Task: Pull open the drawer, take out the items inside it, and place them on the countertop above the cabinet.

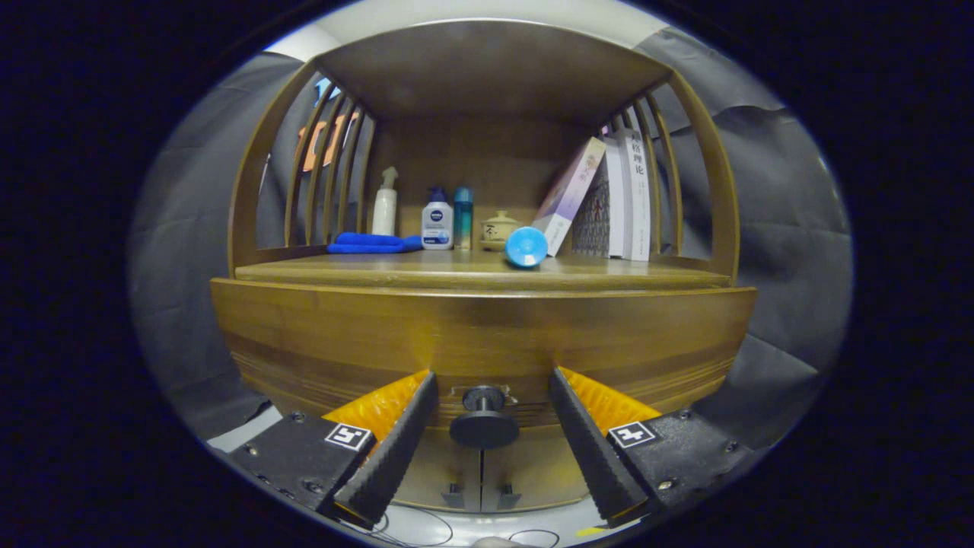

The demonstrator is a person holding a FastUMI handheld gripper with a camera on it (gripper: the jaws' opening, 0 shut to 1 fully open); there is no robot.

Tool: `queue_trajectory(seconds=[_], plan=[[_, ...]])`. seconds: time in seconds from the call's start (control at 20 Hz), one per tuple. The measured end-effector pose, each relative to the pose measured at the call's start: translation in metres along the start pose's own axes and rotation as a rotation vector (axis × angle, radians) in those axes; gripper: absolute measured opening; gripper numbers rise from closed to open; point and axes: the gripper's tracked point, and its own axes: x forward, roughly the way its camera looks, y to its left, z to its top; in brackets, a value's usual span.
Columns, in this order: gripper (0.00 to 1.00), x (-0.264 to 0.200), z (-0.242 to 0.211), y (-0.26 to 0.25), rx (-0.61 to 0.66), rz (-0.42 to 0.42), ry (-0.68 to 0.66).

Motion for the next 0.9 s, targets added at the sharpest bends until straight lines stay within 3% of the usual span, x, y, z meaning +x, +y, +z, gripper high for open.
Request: queue_trajectory(seconds=[0.7, 0.8, 0.9], plan=[[0.99, 0.014, -0.001, -0.001, 0.033, 0.020, -0.015], [0.98, 0.011, -0.016, -0.001, 0.011, 0.030, 0.065], [0.99, -0.003, -0.014, 0.000, 0.056, 0.050, 0.056]])
